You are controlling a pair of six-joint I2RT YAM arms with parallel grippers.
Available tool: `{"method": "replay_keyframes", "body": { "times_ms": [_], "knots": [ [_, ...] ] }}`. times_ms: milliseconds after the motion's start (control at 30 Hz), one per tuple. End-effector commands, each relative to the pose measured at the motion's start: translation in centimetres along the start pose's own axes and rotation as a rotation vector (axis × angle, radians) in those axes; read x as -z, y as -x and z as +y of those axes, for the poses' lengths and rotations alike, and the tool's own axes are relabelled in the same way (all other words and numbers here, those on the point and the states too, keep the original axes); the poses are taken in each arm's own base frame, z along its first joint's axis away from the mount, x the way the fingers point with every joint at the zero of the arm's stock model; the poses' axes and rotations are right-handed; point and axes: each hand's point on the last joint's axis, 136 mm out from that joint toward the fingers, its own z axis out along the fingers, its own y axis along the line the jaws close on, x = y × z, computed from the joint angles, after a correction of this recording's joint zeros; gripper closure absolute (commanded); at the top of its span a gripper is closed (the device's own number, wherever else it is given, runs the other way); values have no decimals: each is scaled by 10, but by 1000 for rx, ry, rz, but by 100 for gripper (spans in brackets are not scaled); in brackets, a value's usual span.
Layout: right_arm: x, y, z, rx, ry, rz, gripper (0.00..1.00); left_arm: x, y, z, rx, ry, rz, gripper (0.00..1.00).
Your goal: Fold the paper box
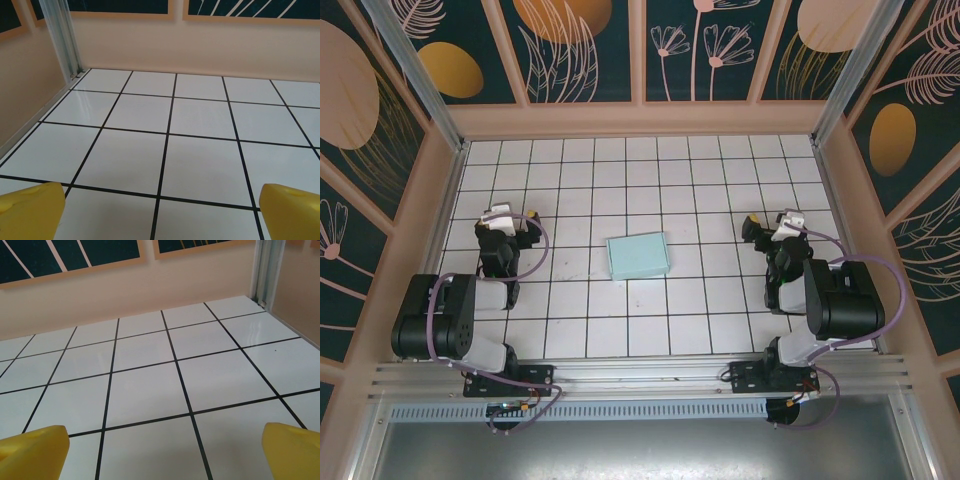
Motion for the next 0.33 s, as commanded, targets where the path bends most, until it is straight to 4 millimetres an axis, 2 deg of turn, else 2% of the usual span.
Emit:
{"method": "replay_keyframes", "body": {
  "times_ms": [0,300],
  "knots": [
    [-1,13,6,7,24,-49,1,-3,16,-2,17,-14,-52,1],
    [-1,13,6,7,24,-50,1,-3,16,-2,18,-13,-52,1]
  ]
}}
